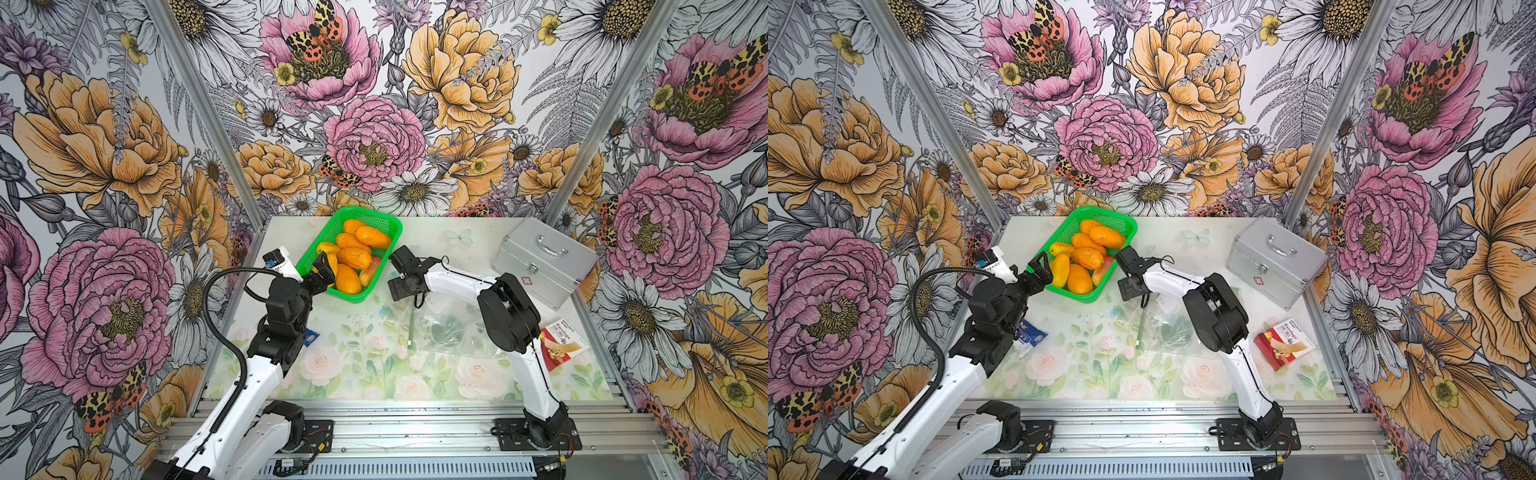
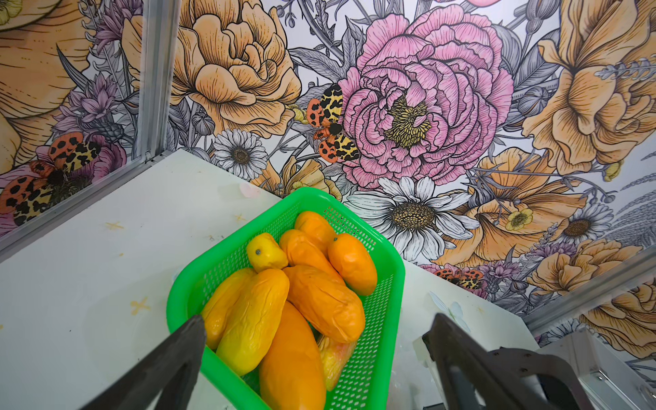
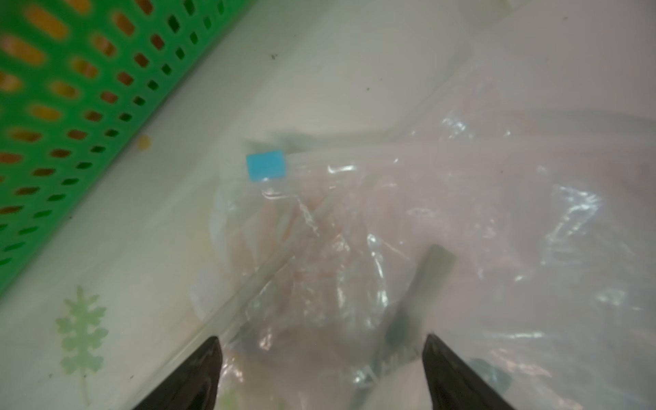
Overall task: Place the mango in a zip-top bag and seal the zipper
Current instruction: Pick up the zipper food storage bag.
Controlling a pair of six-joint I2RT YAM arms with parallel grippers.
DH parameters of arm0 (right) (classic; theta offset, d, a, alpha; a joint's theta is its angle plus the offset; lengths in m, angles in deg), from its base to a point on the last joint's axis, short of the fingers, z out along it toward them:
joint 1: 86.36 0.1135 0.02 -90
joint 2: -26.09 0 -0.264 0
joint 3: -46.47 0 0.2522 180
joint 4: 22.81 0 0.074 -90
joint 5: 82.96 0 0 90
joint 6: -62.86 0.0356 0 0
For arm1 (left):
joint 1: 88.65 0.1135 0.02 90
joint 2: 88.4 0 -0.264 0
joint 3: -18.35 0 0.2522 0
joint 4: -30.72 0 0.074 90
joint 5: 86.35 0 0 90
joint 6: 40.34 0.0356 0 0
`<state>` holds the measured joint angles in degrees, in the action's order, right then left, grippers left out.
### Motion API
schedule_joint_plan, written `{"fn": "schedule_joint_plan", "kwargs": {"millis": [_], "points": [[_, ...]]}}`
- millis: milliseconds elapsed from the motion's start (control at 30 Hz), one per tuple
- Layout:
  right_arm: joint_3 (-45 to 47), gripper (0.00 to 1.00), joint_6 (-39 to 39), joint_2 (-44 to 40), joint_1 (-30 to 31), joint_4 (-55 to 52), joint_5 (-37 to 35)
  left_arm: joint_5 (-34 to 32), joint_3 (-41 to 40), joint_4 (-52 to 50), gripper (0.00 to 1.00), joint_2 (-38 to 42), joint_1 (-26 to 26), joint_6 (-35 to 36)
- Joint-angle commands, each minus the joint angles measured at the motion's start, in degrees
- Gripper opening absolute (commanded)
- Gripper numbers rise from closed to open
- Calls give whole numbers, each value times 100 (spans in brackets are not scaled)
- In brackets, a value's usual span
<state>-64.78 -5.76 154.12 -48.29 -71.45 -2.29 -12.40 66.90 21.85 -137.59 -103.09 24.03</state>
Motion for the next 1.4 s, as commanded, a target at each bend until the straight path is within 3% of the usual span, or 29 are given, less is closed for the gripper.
{"fn": "schedule_joint_plan", "kwargs": {"millis": [0, 267, 433, 867, 967, 1033, 1367], "points": [[-49, 82, -16, 97, -84, 255, 146, 94, -108, 21, 99, -2, 62, -126], [300, 37, 16, -51, -226, 619, 482, 128, -78, 17, 99, -64, 61, -161], [432, 14, -61, -263, -288, 732, 539, 202, -43, -5, 99, -64, 58, -179], [1273, 10, -670, -1546, -298, 1238, 484, 885, 535, -391, 99, -476, -43, -363], [1504, 0, -826, -1773, -300, 1428, 514, 1068, 746, -438, 99, -679, -134, -471], [1737, 0, -936, -1982, -296, 1671, 573, 1225, 893, -483, 99, -832, -185, -582], [4218, 0, -1653, -4027, -238, 4622, 1470, 2277, 1856, -603, 98, -1885, -446, -1448]]}}
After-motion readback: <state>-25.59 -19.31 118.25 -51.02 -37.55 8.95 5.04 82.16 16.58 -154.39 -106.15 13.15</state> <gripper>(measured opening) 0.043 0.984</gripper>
